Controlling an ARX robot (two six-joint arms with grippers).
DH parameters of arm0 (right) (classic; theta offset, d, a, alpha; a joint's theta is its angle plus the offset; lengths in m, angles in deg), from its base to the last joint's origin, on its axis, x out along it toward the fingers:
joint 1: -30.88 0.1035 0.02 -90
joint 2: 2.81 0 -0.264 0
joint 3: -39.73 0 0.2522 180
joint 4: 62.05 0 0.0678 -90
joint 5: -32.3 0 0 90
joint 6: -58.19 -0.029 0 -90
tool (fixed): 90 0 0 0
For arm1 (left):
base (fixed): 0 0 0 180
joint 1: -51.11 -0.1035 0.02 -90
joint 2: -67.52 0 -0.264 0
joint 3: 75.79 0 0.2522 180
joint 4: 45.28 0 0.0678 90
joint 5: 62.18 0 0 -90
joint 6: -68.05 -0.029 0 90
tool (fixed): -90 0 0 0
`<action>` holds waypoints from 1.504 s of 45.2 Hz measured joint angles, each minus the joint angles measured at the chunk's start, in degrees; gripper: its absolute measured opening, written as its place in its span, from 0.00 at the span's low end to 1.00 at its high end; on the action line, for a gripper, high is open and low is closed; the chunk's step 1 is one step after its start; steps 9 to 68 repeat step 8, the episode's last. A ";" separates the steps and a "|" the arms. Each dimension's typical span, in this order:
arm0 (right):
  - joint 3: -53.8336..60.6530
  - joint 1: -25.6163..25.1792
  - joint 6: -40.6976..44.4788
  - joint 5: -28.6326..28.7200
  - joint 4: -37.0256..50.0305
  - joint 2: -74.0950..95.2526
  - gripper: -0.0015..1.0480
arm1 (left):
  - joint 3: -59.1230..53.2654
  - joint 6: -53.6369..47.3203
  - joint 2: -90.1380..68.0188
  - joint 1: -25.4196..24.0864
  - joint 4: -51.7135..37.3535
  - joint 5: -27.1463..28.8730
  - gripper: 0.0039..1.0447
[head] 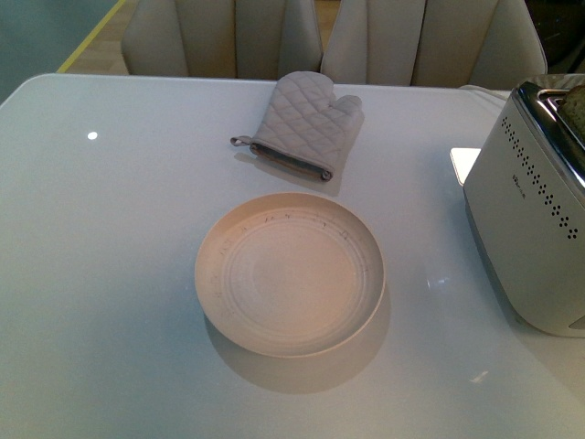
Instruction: Put bread into toaster
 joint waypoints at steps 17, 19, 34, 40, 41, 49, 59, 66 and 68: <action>0.00 0.00 0.00 0.00 0.00 0.00 0.91 | 0.00 0.00 0.00 0.00 0.00 0.00 0.94; 0.00 0.00 0.00 0.00 0.00 0.00 0.91 | 0.00 0.00 0.00 0.00 0.00 0.00 0.94; 0.00 0.00 0.00 0.00 0.00 0.00 0.91 | 0.00 0.00 0.00 0.00 0.00 0.00 0.94; 0.00 0.00 0.00 0.00 0.00 0.00 0.91 | 0.00 0.00 0.00 0.00 0.00 0.00 0.94; 0.00 0.00 0.00 0.00 0.00 0.00 0.91 | 0.00 0.00 0.00 0.00 0.00 0.00 0.94; 0.00 0.00 0.00 0.00 0.00 0.00 0.91 | 0.00 0.00 0.00 0.00 0.00 0.00 0.94; 0.00 0.00 0.00 0.00 0.00 0.00 0.91 | 0.00 0.00 0.00 0.00 0.00 0.00 0.94; 0.00 0.00 0.00 0.00 0.00 0.00 0.91 | 0.00 0.00 0.00 0.00 0.00 0.00 0.94; 0.00 0.00 0.00 0.00 0.00 0.00 0.91 | 0.00 0.00 0.00 0.00 0.00 0.00 0.94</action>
